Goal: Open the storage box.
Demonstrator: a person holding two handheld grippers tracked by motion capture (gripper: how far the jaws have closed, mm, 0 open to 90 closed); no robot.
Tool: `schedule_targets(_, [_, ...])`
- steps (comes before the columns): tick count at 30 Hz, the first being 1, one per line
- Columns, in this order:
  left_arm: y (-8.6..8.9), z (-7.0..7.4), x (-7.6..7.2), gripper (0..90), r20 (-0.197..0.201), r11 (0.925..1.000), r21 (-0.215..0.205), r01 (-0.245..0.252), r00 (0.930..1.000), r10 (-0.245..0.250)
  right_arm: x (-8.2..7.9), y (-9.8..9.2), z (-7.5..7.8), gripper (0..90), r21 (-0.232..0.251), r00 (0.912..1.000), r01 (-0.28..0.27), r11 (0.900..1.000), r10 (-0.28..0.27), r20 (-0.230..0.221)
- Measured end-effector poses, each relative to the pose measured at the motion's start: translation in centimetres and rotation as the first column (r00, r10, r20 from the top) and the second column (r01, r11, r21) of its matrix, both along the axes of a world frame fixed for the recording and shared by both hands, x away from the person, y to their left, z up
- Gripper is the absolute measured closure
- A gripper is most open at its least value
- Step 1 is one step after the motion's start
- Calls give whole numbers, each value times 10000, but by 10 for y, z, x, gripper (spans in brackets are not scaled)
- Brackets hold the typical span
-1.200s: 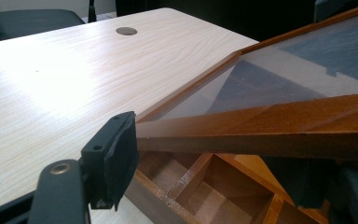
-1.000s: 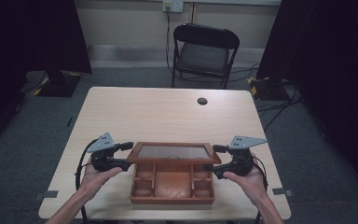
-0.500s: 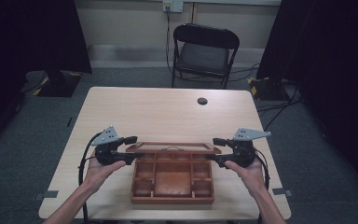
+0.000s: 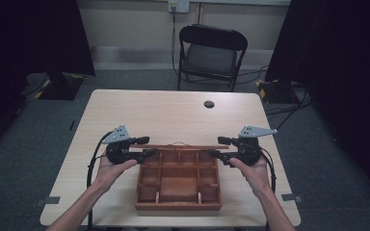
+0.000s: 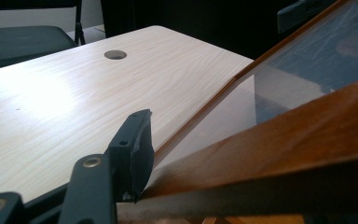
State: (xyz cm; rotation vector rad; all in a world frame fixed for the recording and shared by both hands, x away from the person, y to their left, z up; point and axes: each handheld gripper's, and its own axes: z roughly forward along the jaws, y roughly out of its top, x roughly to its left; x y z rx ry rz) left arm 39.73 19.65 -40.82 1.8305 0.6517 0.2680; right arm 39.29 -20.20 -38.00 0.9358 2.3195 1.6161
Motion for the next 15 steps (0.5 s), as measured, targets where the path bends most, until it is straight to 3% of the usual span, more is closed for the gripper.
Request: schedule_targets(15, [-1,2,14,468,-83,9997,224,87,9999,-85,12,-1,-1,278,289,9991,427,9987,-426,-30])
